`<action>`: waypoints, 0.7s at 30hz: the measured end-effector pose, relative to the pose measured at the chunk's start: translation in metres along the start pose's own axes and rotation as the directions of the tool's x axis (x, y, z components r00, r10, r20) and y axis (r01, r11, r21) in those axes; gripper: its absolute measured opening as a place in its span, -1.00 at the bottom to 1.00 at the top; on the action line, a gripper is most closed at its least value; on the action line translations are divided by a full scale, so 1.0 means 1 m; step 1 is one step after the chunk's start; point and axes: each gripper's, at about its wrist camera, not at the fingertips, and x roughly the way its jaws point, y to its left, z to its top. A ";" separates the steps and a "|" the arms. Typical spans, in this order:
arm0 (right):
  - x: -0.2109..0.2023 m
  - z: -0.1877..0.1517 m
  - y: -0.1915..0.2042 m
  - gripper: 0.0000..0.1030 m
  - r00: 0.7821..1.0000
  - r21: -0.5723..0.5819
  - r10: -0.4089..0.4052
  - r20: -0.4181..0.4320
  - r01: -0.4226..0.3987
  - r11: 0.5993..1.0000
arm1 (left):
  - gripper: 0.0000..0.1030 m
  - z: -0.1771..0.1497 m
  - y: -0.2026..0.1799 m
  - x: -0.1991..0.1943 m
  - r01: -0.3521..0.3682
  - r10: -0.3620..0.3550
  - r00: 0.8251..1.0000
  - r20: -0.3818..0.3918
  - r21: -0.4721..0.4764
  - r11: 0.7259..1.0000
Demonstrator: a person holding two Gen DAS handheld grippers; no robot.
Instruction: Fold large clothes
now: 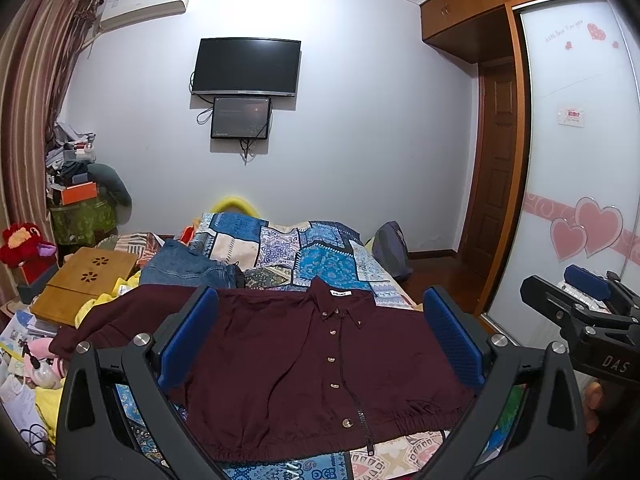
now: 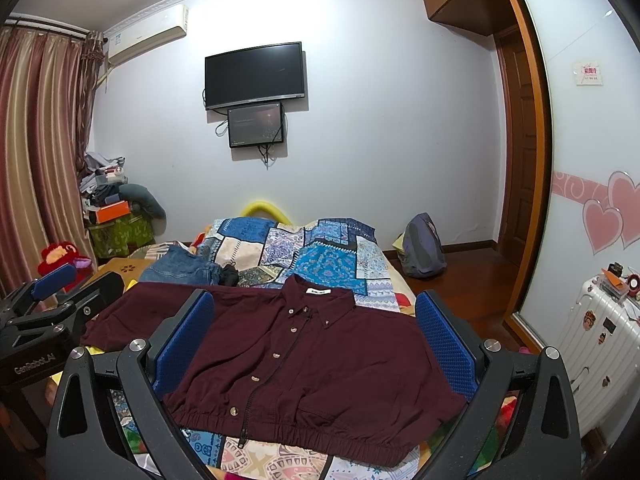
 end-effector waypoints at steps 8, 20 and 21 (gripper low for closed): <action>0.001 0.000 0.001 0.94 1.000 -0.001 0.000 -0.002 0.000 1.000 | 0.99 0.001 -0.001 -0.001 -0.005 0.005 1.000 0.000 -0.002 1.000; 0.002 -0.001 0.003 0.94 1.000 -0.003 0.000 -0.005 0.000 1.000 | 0.99 0.002 0.000 -0.001 -0.006 0.006 1.000 0.000 -0.007 1.000; 0.002 -0.001 0.004 0.94 1.000 -0.003 -0.001 -0.005 0.001 1.000 | 0.99 0.002 0.001 -0.001 -0.005 0.005 1.000 -0.001 -0.009 1.000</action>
